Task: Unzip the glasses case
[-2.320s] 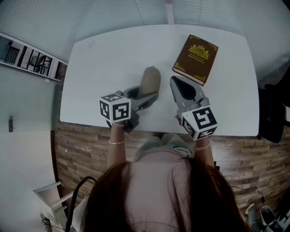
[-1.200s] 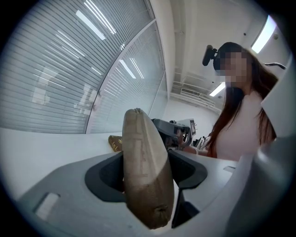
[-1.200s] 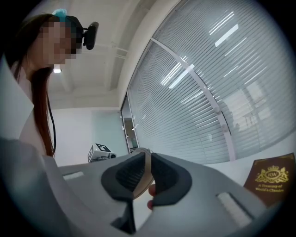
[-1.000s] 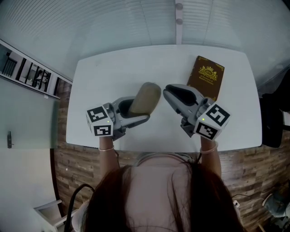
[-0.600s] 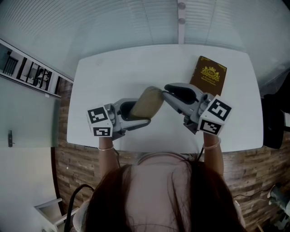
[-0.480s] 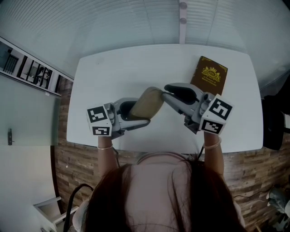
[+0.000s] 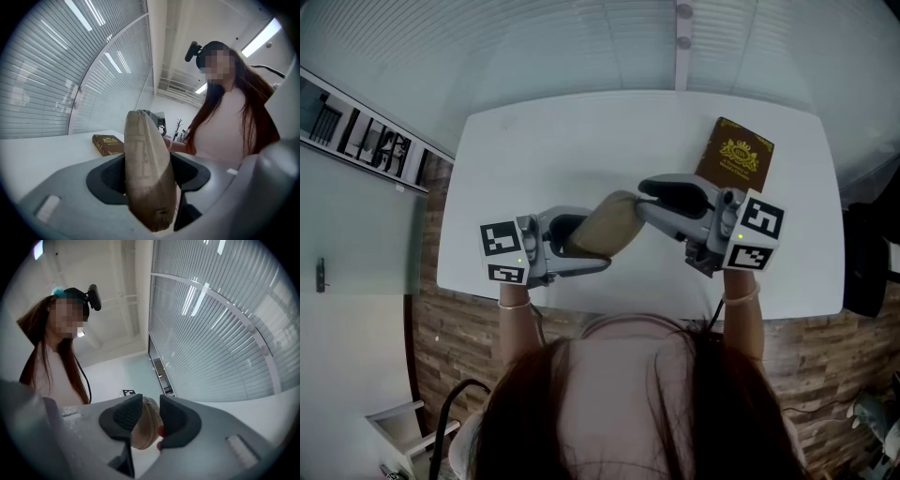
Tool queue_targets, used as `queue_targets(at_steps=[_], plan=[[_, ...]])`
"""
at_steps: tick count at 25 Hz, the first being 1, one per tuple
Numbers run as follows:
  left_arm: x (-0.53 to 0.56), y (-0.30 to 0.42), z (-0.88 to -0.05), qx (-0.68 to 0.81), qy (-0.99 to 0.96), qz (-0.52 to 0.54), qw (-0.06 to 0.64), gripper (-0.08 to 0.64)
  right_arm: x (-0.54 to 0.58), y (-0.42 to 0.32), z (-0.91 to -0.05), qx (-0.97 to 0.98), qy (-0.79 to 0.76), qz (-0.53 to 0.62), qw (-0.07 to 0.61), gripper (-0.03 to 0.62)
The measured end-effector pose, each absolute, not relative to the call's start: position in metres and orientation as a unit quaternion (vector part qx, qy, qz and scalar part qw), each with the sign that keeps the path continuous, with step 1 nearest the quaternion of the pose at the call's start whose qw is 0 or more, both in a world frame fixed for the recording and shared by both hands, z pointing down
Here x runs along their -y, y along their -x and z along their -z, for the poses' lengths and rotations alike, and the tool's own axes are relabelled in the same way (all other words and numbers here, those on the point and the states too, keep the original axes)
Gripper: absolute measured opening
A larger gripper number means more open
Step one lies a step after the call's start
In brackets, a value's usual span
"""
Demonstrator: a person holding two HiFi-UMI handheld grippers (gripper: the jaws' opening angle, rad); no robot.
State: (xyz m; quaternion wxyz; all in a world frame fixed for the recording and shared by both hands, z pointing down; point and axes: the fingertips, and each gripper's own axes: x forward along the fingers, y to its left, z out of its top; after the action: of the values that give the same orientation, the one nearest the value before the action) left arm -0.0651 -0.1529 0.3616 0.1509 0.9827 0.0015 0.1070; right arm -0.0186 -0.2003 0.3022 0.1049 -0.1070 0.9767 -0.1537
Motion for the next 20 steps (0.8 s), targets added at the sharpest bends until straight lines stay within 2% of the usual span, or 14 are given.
queue_targets(at_steps=[7, 9, 20], plan=[[0.144, 0.062, -0.357, -0.013, -0.982, -0.115, 0.15, 0.288, 0.191, 0.018, -0.302, -0.97, 0.035, 0.205, 0.124, 0.107], [0.146, 0.062, -0.359, -0.011, -0.981, -0.117, 0.152, 0.288, 0.193, 0.018, -0.303, -0.967, 0.024, 0.221, 0.127, 0.087], [0.155, 0.063, -0.355, 0.002, -0.981, -0.074, 0.181, 0.285, 0.203, 0.014, -0.303, -0.967, 0.063, 0.202, 0.141, 0.06]])
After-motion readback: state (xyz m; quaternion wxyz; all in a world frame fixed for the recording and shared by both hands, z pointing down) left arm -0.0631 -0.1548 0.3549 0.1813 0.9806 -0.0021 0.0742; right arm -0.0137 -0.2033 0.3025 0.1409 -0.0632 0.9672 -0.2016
